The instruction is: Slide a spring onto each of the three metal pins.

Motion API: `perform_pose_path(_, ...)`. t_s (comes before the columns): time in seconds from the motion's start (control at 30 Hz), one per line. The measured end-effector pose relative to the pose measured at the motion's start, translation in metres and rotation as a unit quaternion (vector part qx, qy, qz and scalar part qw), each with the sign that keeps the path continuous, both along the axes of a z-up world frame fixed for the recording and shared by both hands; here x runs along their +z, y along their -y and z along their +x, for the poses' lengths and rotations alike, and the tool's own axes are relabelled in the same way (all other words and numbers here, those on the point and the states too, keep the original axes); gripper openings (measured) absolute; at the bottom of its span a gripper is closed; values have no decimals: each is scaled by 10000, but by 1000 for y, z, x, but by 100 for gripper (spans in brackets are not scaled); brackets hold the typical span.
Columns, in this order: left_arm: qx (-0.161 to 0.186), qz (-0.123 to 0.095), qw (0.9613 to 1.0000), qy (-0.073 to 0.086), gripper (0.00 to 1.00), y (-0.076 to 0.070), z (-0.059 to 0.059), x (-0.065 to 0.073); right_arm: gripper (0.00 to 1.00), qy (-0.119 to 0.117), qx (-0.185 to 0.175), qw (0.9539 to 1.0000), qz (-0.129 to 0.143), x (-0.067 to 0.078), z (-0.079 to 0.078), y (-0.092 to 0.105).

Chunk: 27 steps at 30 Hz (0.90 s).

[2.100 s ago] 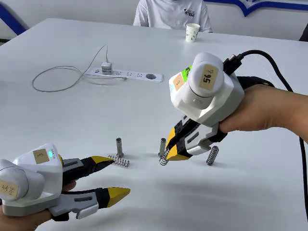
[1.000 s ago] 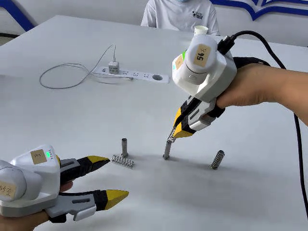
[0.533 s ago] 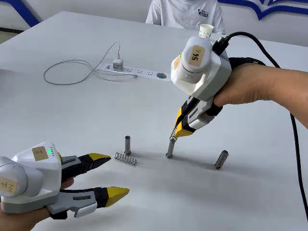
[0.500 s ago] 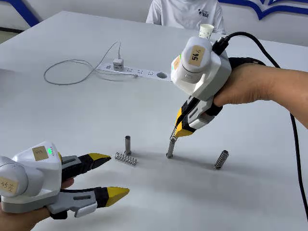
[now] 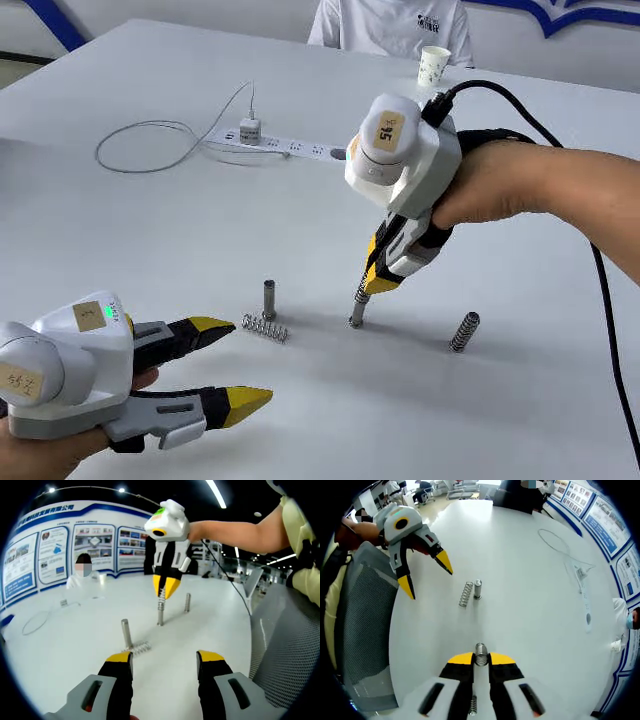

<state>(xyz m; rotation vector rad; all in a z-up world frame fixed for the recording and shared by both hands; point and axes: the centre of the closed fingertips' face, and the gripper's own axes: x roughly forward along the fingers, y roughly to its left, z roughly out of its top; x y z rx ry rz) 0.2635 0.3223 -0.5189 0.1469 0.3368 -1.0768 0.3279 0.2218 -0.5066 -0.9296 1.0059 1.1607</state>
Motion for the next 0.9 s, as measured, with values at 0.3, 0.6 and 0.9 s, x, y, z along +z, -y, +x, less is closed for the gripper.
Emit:
perform_pose_path(0.3,17,-1,10000,-22,52,-2,0,-2,12,-95,-80,9998,-161,-18,3,1)
perform_pose_path(0.6,31,3,10000,-22,51,-3,2,-2,12,-132,-103,9996,-229,-28,0,2)
perform_pose_path(0.9,34,20,10000,-27,51,-4,2,-3,12,-148,-136,9996,-204,-37,1,3)
